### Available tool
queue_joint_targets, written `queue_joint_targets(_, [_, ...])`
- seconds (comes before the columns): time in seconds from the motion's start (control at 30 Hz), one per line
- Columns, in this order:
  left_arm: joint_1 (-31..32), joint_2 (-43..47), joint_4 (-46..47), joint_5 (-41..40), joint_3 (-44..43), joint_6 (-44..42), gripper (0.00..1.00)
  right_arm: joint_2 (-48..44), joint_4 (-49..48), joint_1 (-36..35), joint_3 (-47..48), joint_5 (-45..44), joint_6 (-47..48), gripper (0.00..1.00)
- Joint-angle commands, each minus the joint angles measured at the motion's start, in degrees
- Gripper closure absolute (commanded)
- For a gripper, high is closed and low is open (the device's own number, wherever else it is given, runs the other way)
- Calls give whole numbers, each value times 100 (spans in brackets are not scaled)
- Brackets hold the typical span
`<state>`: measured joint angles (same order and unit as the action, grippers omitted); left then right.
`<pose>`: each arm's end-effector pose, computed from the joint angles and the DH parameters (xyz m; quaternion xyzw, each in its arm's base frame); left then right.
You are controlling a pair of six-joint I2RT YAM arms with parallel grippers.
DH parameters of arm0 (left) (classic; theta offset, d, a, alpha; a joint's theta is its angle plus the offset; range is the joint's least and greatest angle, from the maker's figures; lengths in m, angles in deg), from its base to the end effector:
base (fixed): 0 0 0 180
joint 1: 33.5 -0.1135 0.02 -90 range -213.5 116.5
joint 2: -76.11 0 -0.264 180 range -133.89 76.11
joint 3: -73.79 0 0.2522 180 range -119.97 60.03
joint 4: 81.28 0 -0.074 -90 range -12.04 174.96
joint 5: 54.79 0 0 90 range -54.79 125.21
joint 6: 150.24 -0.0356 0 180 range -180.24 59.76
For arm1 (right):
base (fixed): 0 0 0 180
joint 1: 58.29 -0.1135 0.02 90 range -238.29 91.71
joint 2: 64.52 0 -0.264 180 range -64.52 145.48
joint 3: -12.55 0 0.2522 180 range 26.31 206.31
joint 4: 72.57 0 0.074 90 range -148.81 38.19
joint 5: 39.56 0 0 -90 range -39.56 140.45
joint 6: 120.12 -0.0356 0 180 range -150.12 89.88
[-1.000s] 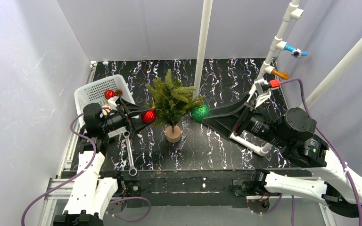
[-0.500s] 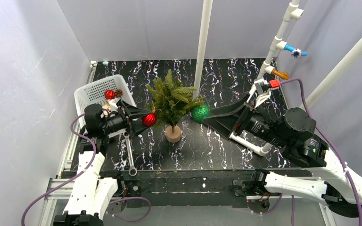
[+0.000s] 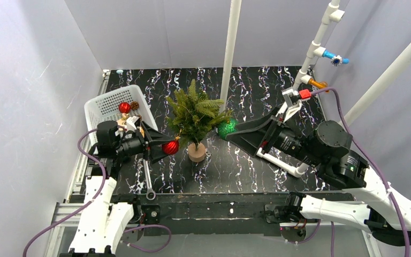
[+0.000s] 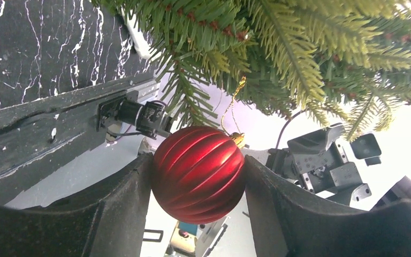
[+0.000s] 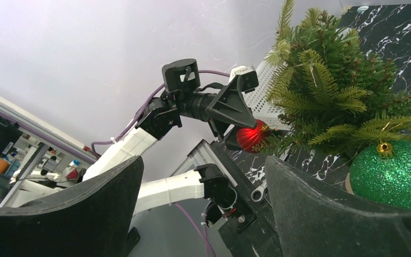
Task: Decorate the small christmas tree
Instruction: Hang the decoration item on the Christmas tree.
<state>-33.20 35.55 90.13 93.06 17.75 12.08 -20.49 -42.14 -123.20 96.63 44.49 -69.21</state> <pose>0.1546 -0.0310 0.3636 -0.0486 0.6824 -0.6464 0.3378 0.0589 0.1172 0.4776 -0.1053 0.6370 0.5805 0.4961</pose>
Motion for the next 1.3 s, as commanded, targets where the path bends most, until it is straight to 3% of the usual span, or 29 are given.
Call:
queue_joint_targets(0.0, [95, 95, -230, 380, -202, -329, 100, 59, -134, -5, 68, 72, 27, 8])
queue_joint_targets(0.13, [147, 138, -1086, 534, -895, -1070, 100, 104, 42, -9, 104, 151, 41, 8])
queue_joint_targets(0.2, [230, 81, -1395, 721, -1871, -1665, 100, 195, 100, -5, 220, 370, 105, 9])
queue_joint_targets(0.3, [420, -158, -1215, 1044, -3109, -1773, 100, 822, 112, -15, 951, 1387, 380, 14])
queue_joint_targets(0.33, [442, -145, -911, 1097, -3158, -1514, 100, 1041, 48, -26, 1088, 1599, 393, 18])
queue_joint_targets(0.4, [496, -108, 1151, 1220, -2860, -64, 100, 1252, -676, -57, 942, 1812, 211, 28])
queue_joint_targets(0.5, [554, -160, 1839, 1206, -2753, 388, 100, 1451, -1238, -79, 826, 2030, 81, 32])
queue_joint_targets(0.93, [627, -180, 1978, 1247, -2728, 468, 100, 1948, -1430, -93, 1205, 1604, -1, 32])
queue_joint_targets(1.27, [652, -183, 1941, 1256, -2758, 468, 100, 2392, -1423, -60, 1572, 1670, 30, 44])
